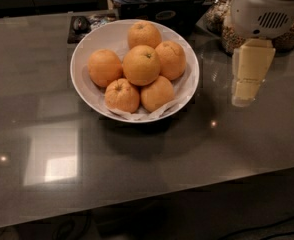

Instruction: Pick orange from white bowl

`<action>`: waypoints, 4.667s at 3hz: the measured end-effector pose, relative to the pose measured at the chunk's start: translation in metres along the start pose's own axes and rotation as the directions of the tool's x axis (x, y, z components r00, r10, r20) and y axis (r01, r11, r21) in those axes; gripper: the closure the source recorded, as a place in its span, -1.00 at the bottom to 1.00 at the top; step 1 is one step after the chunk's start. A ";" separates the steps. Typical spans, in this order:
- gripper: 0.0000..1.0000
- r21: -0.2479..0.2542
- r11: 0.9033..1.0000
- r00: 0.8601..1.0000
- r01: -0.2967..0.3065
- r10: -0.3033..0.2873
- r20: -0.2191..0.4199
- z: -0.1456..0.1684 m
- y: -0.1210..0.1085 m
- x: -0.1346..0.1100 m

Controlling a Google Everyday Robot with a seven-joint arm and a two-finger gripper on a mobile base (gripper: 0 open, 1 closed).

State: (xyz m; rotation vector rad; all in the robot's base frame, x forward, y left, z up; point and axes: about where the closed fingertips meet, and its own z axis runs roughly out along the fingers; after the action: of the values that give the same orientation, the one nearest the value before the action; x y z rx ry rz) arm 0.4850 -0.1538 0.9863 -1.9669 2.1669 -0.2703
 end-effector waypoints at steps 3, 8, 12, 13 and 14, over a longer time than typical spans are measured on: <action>-1.00 0.019 0.988 0.980 0.151 -0.152 0.129 -0.013 -0.022 -0.095; -0.76 -0.013 0.997 0.994 0.078 -0.077 0.080 0.022 -0.033 -0.114; -0.58 -0.063 0.985 0.986 0.160 -0.156 0.064 0.044 -0.034 -0.135; -0.58 -0.082 0.978 0.981 0.189 -0.184 0.064 0.053 -0.035 -0.143; -0.62 -0.098 0.974 0.977 0.206 -0.200 0.069 0.060 -0.035 -0.148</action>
Offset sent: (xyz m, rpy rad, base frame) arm 0.0191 0.0797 0.0362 -0.0108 -0.0084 0.2182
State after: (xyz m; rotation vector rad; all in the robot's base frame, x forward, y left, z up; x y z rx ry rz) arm 0.5486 -0.0096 0.9421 -2.2285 1.9824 -0.1293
